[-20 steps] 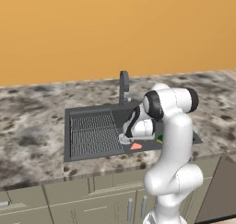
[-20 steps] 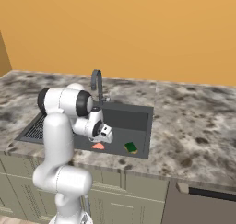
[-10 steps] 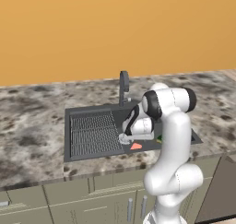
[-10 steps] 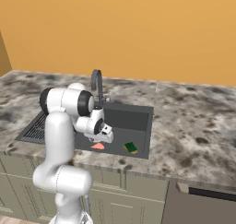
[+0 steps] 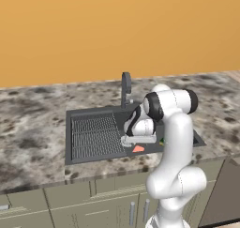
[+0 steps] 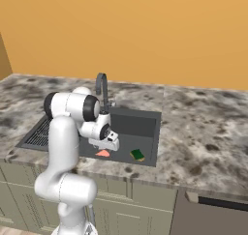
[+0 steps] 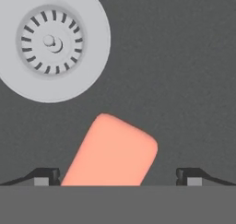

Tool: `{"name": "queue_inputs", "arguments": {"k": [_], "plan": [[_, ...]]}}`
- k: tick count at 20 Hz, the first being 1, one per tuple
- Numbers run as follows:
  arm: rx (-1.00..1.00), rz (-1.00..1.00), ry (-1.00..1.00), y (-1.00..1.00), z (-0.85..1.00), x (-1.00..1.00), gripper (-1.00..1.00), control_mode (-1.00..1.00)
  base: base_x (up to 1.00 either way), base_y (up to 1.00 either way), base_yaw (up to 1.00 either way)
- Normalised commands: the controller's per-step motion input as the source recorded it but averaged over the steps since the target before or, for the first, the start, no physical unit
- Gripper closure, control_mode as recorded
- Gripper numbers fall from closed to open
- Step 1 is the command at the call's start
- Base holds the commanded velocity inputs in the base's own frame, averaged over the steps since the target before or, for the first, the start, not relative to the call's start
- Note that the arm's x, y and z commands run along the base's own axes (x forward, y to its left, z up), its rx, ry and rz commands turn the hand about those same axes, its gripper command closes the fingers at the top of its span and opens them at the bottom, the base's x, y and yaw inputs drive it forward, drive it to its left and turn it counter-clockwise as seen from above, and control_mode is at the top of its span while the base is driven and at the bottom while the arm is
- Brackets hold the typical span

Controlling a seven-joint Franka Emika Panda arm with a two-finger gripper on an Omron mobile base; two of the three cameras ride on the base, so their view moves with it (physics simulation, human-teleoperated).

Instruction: Pick up the bar soap and sponge from the sink, and place them back in the cabinet, and close the cabinet doors.

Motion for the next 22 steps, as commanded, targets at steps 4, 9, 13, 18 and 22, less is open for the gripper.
{"name": "queue_inputs", "arguments": {"k": [4,9,13,18,22], "plan": [[0.00,0.00,0.04,0.00,-0.03,0.00,-1.00,-1.00,0.00,0.00,0.00],[0.01,0.00,0.02,0.00,-0.02,0.00,-1.00,-1.00,0.00,0.00,0.00],[0.00,0.00,0.00,0.00,0.00,0.00,-1.00,-1.00,0.00,0.00,0.00],[0.00,0.00,0.00,0.00,0.00,0.00,-1.00,-1.00,0.00,0.00,0.00],[0.00,-0.02,0.00,0.00,-0.10,0.00,-1.00,-1.00,0.00,0.00,0.00]]}}
